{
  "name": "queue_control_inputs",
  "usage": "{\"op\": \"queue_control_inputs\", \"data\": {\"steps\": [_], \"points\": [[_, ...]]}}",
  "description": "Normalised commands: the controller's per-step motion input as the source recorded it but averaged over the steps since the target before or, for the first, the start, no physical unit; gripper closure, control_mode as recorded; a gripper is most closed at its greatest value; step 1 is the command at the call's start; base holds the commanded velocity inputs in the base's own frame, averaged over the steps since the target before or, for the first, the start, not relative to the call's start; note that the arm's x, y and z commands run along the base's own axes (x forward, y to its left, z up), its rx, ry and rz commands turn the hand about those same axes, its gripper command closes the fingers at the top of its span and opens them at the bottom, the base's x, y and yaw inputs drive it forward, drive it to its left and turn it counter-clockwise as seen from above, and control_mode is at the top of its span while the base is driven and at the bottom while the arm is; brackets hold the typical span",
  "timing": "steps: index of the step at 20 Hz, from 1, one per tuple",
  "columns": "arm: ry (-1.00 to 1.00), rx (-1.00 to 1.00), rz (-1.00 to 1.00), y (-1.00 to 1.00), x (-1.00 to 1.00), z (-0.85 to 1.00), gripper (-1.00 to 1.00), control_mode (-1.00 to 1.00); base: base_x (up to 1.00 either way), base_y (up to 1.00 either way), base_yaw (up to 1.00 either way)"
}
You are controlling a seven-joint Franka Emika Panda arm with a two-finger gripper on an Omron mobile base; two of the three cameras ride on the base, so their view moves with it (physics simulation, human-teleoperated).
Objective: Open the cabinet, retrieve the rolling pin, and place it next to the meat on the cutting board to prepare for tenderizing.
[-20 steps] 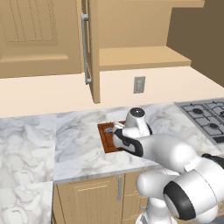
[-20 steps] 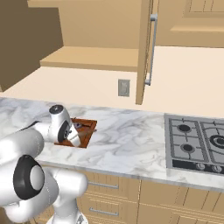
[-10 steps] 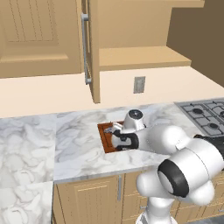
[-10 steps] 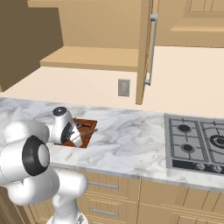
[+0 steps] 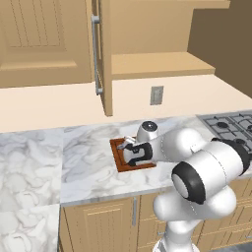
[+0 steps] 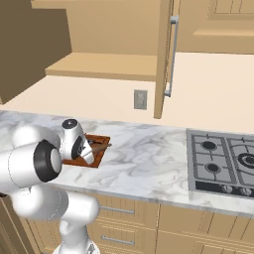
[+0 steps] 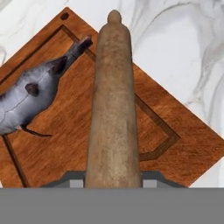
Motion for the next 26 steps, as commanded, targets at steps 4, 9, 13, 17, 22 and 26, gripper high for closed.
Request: {"op": "queue_control_inputs", "data": {"steps": [4, 9, 13, 17, 22, 26], "points": [[0.01, 0.01, 0.0, 0.0, 0.05, -0.21, 1.0, -1.0, 0.0, 0.0, 0.0], [0.0, 0.01, 0.0, 0.0, 0.01, -0.26, -1.0, -1.0, 0.0, 0.0, 0.0], [0.0, 0.02, 0.0, 0.0, -0.01, -0.13, -1.0, -1.0, 0.0, 0.0, 0.0], [0.0, 0.01, 0.0, 0.0, -0.02, 0.0, -1.0, -1.0, 0.0, 0.0, 0.0], [0.0, 0.0, 0.0, 0.0, 0.0, 0.1, -1.0, -1.0, 0.0, 0.0, 0.0], [0.0, 0.0, 0.0, 0.0, -0.01, 0.25, -1.0, -1.0, 0.0, 0.0, 0.0]]}}
